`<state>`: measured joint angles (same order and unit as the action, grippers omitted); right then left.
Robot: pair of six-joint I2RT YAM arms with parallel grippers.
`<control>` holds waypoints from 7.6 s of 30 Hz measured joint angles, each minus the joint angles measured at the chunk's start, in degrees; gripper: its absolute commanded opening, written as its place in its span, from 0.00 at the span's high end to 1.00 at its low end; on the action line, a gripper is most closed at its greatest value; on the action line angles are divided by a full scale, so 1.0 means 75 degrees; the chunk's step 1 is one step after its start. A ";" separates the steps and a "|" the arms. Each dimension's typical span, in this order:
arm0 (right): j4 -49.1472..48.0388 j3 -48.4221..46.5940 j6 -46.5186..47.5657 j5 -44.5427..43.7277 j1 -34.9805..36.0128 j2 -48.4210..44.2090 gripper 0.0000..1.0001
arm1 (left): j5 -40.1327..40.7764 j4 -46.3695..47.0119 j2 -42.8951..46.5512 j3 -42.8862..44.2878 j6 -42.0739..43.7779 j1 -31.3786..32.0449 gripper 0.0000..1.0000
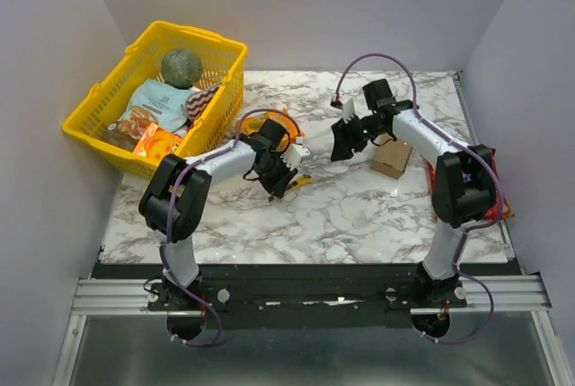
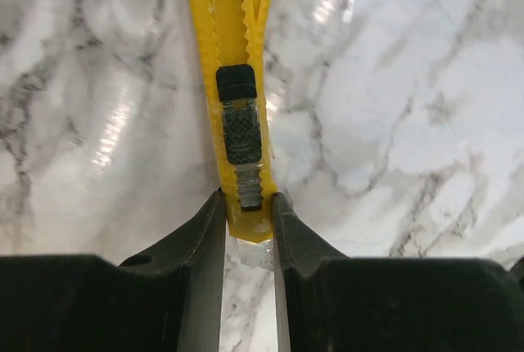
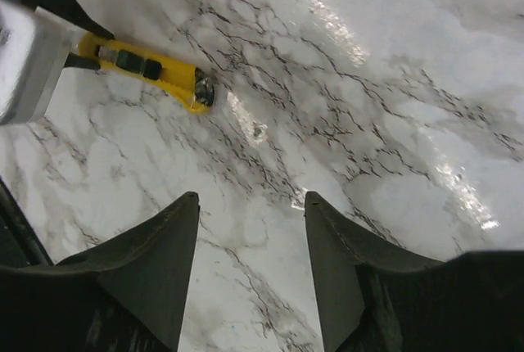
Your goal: Unpack the express box
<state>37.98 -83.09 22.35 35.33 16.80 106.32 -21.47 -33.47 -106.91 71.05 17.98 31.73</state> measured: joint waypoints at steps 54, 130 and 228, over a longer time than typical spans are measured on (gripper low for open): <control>0.0874 -0.1067 -0.0994 0.3416 0.0787 0.1122 1.00 | -0.0755 0.0956 0.2317 -0.0061 0.0743 -0.0093 0.28; 0.3118 -0.4540 0.1792 0.1813 0.0839 0.0262 0.35 | -0.5013 0.0603 0.1224 0.1964 0.0778 -0.1381 1.00; 0.2477 -0.4913 -0.0338 0.2261 0.0216 0.0595 1.00 | -0.4969 0.5563 0.0749 0.1469 -0.3946 -0.1113 0.46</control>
<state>56.55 -119.94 19.81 52.29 18.41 110.78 -58.74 8.25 -101.30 82.06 -11.62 23.38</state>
